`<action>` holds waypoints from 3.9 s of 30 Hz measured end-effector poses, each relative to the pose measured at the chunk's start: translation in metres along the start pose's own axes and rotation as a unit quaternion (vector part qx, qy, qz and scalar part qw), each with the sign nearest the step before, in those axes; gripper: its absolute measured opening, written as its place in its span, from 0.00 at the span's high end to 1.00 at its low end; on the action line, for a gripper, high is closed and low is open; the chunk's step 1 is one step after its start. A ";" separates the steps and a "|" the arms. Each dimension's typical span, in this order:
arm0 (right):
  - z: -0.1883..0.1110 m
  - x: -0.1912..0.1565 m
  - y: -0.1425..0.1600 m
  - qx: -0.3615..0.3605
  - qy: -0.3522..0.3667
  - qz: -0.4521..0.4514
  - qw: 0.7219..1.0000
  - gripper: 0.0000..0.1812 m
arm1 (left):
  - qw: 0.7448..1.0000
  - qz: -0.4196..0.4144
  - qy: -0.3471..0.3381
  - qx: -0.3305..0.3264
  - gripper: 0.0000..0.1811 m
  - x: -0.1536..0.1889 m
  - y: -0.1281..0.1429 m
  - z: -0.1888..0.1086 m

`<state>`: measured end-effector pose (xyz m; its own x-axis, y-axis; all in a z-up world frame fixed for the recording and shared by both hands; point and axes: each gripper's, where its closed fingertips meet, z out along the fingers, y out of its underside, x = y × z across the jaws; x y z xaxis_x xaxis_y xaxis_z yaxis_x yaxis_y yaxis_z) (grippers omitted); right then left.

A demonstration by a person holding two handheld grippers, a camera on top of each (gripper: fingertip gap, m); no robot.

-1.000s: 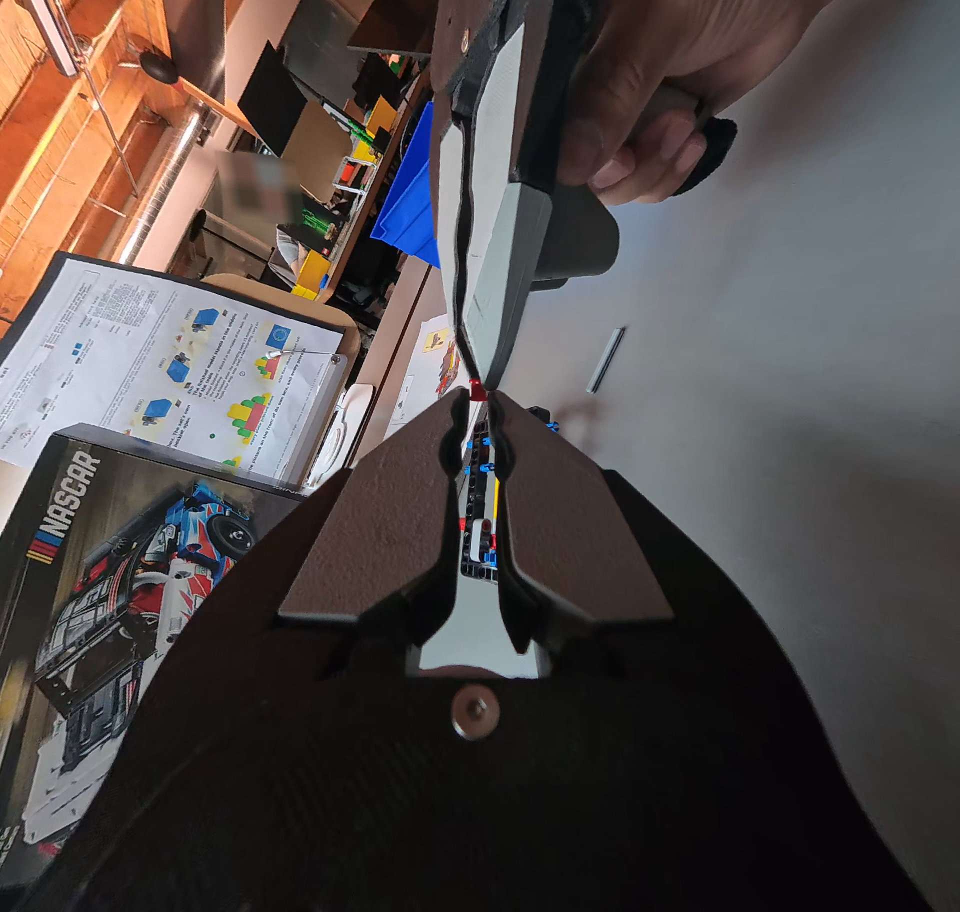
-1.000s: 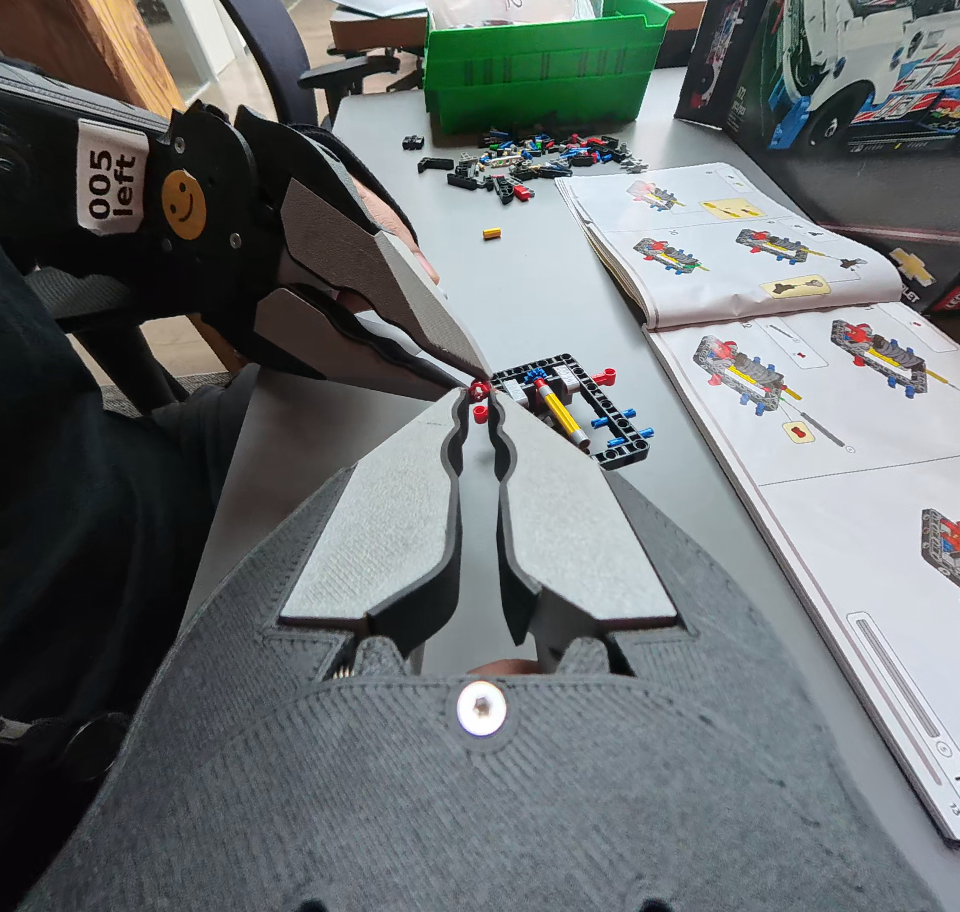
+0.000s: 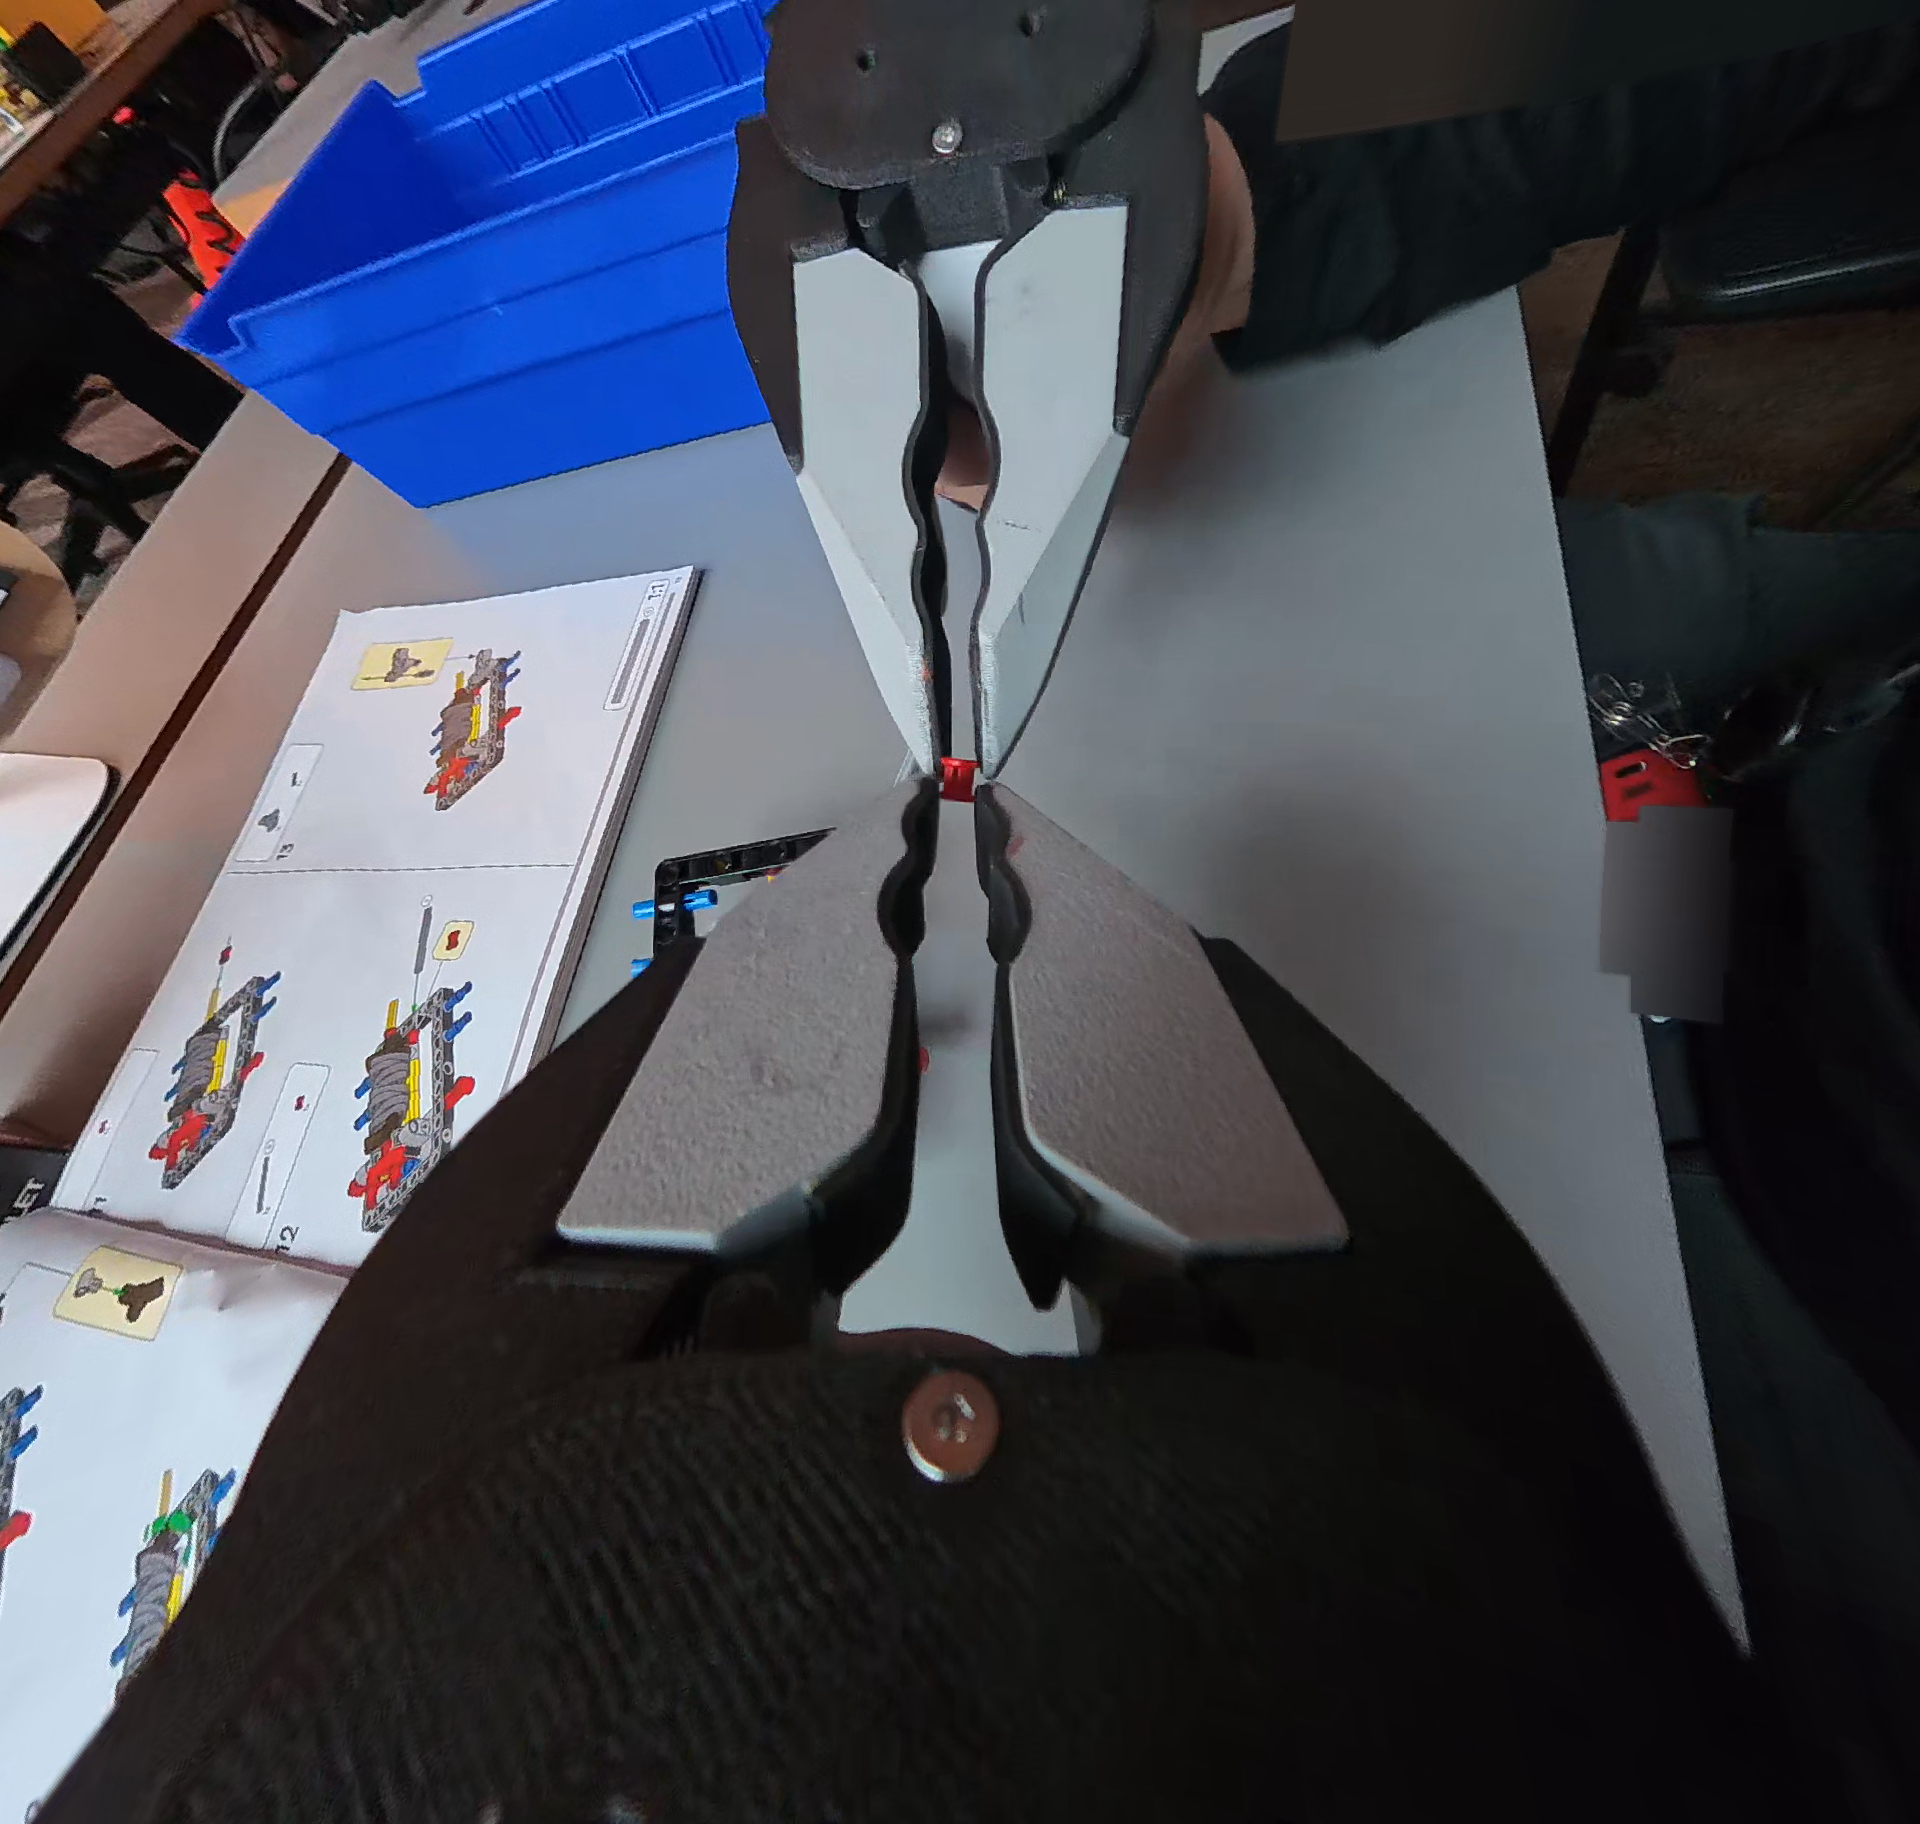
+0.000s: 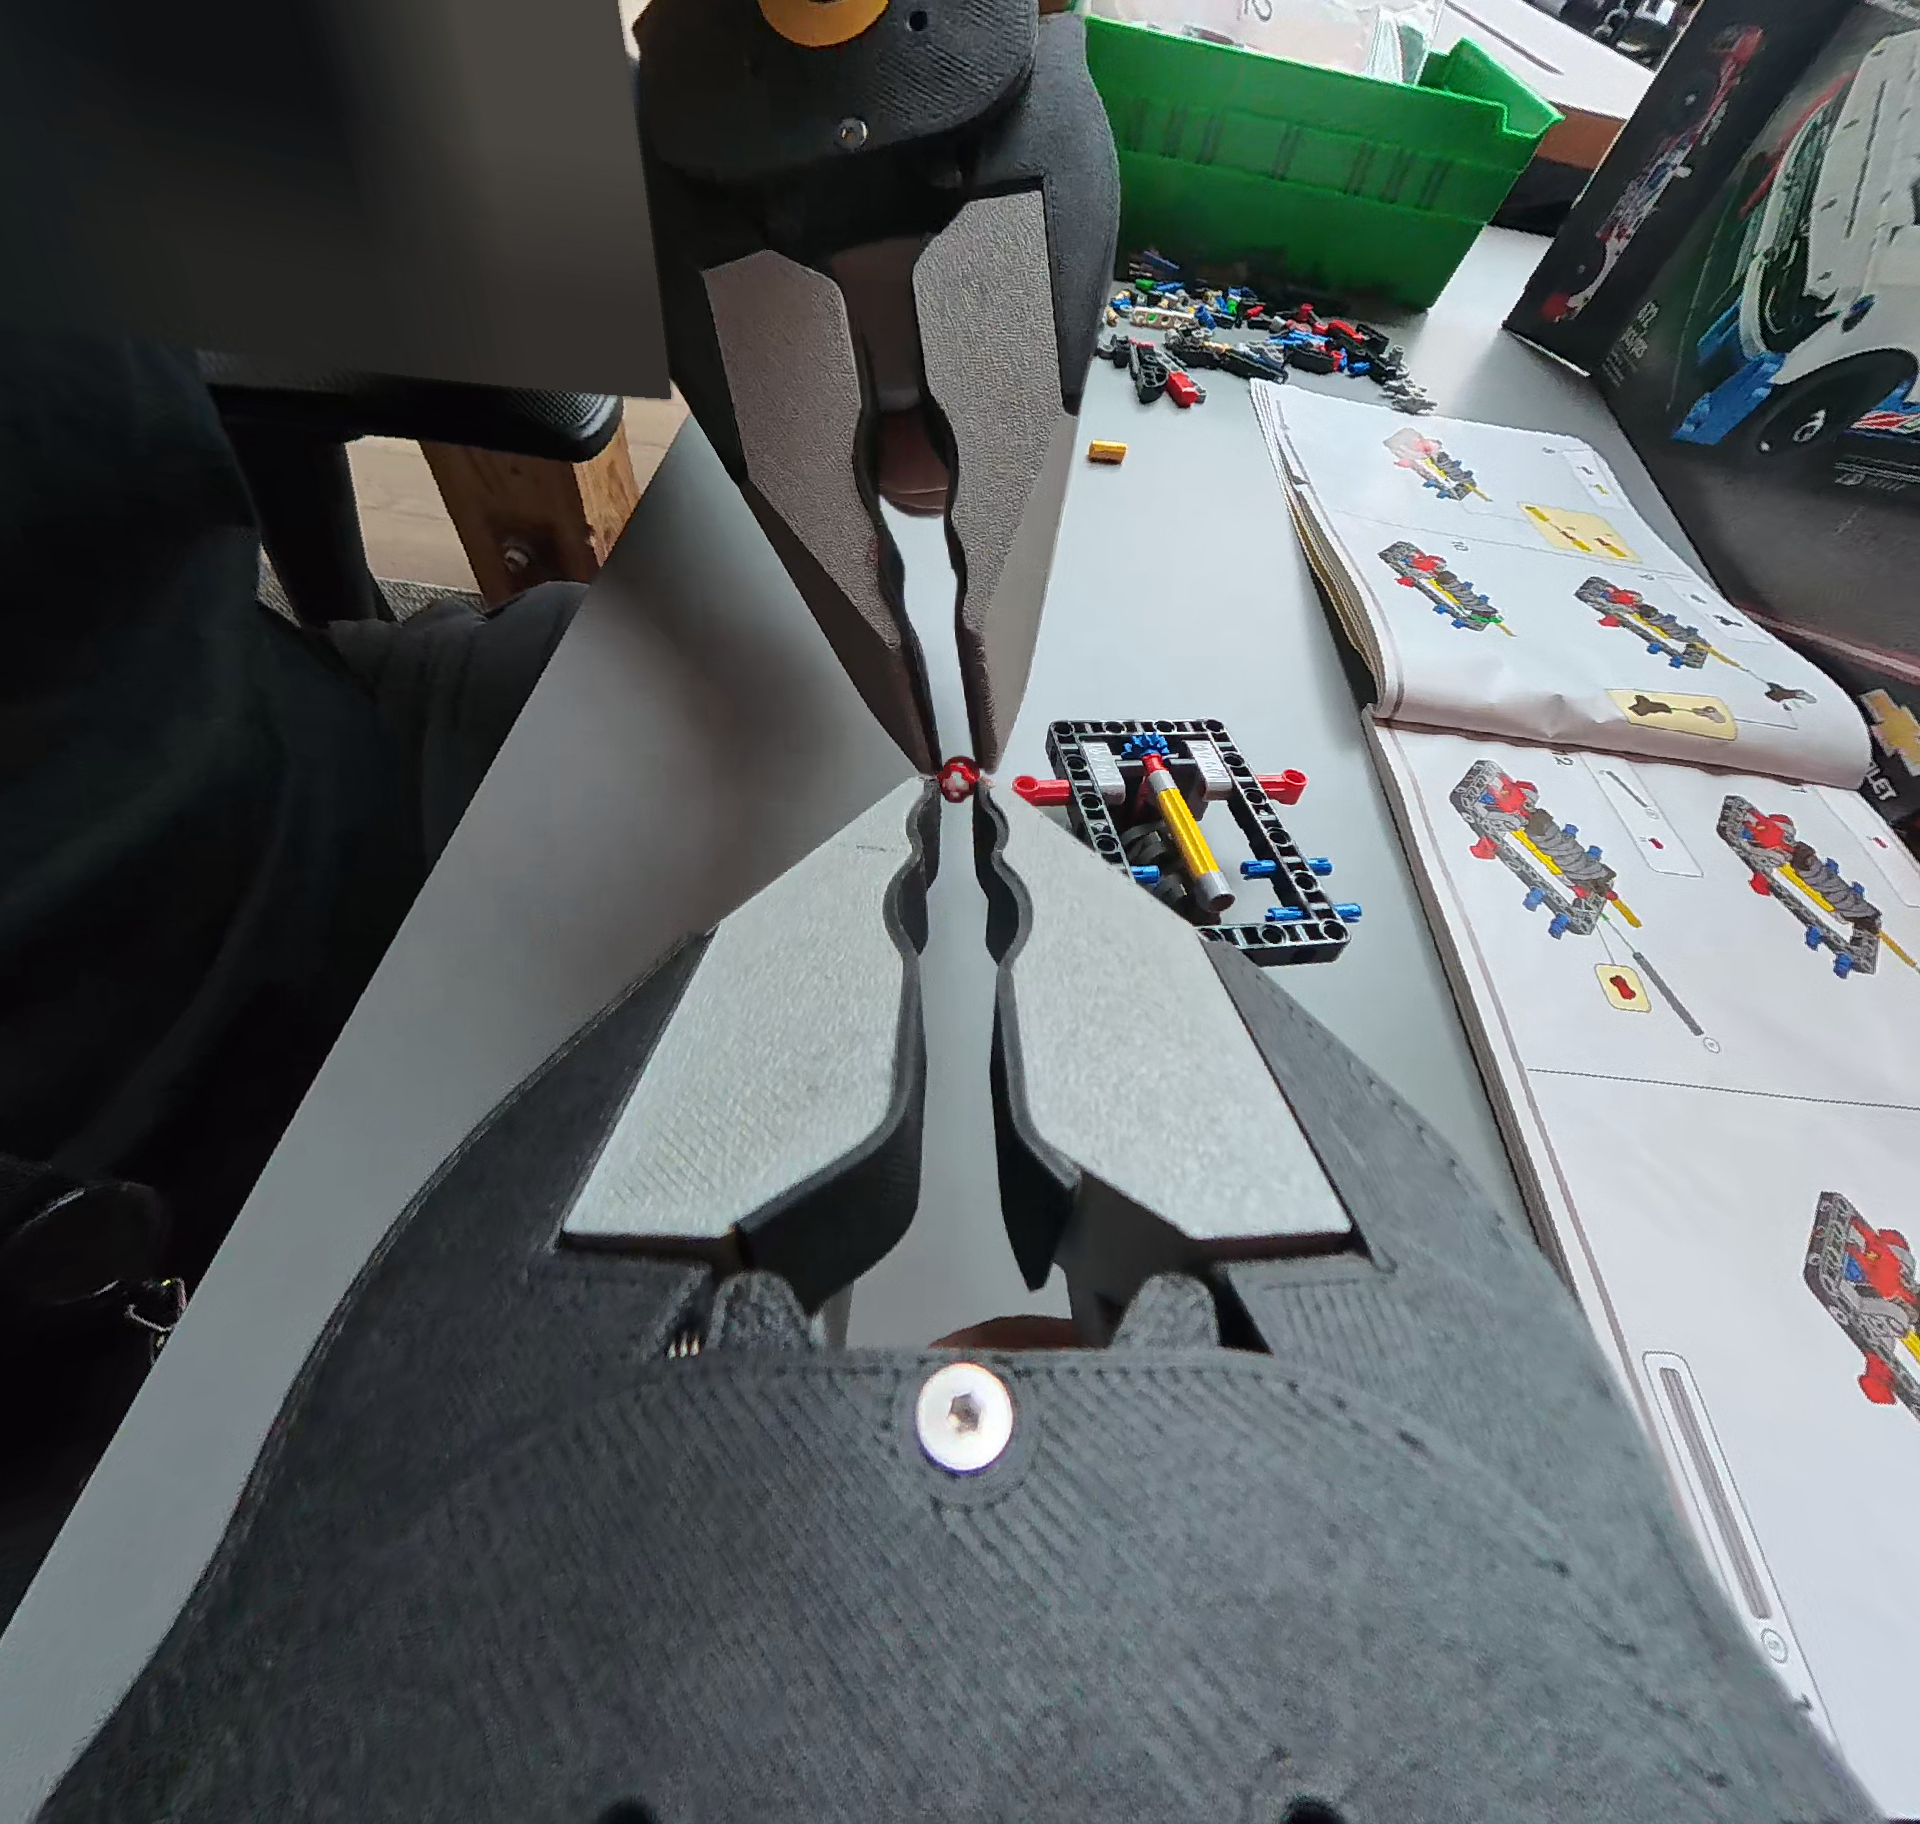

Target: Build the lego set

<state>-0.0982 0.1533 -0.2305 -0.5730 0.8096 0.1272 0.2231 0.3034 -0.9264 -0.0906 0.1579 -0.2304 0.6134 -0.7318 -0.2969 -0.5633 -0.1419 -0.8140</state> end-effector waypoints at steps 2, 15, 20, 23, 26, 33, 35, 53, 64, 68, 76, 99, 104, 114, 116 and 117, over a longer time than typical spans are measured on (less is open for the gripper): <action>0.001 -0.001 0.001 -0.006 0.002 -0.010 1.000 0.98 | 1.000 0.002 0.006 -0.009 0.98 0.001 0.002 0.001; 0.002 -0.001 0.005 -0.015 0.009 -0.030 0.999 0.98 | 1.000 0.004 0.002 -0.028 0.97 0.002 0.005 0.004; 0.002 -0.001 0.005 -0.015 0.008 -0.029 0.999 0.98 | 1.000 0.006 -0.001 -0.028 0.98 0.003 0.005 0.004; 0.001 -0.001 0.005 -0.013 0.011 -0.028 0.999 0.98 | 0.999 0.013 -0.008 -0.030 0.98 0.002 0.004 0.003; 0.001 0.001 0.005 -0.016 0.016 -0.030 0.999 0.98 | 0.998 0.037 -0.026 -0.046 0.98 0.000 0.006 0.005; 0.006 0.002 0.014 -0.046 0.035 -0.060 0.996 0.98 | 0.996 0.046 -0.036 -0.072 0.99 0.001 0.014 0.009; 0.006 0.001 0.014 -0.046 0.034 -0.058 0.997 0.98 | 0.996 0.045 -0.038 -0.070 0.98 0.001 0.014 0.009; 0.005 -0.008 0.011 -0.030 -0.001 -0.044 0.999 0.98 | 0.999 0.016 0.017 -0.036 0.98 0.010 0.010 0.005; 0.008 -0.005 0.016 -0.038 0.003 -0.028 0.999 0.98 | 0.998 -0.009 0.007 -0.058 1.00 0.008 0.014 0.008; 0.008 -0.006 0.019 -0.043 -0.001 -0.028 0.999 0.98 | 0.998 0.028 -0.005 -0.064 1.00 0.009 0.016 0.010; 0.009 -0.004 0.018 -0.027 -0.012 -0.002 1.000 0.99 | 0.999 0.017 -0.006 -0.039 1.00 0.007 0.015 0.008; 0.010 -0.009 0.013 -0.014 -0.021 -0.012 1.000 0.99 | 0.999 -0.034 0.022 -0.013 0.99 0.011 0.013 0.004; 0.010 -0.011 0.013 -0.013 -0.025 -0.014 1.000 0.99 | 0.999 -0.036 0.025 -0.016 0.95 0.011 0.015 0.004; 0.009 -0.011 0.011 -0.007 -0.026 -0.011 1.000 0.99 | 0.999 -0.031 0.029 -0.016 0.96 0.013 0.014 0.005; 0.008 -0.011 0.010 -0.004 -0.026 -0.010 1.000 0.99 | 0.999 -0.031 0.029 -0.016 0.97 0.013 0.014 0.005; 0.008 -0.011 0.010 -0.003 -0.026 -0.011 1.000 0.99 | 0.999 -0.031 0.028 -0.016 0.97 0.013 0.014 0.005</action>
<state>-0.0964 0.1434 -0.2436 -0.6178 0.7758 0.1282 0.2154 0.3239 -0.9212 -0.0880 0.1497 -0.2481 0.6158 -0.7575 -0.2167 -0.5429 -0.2086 -0.8135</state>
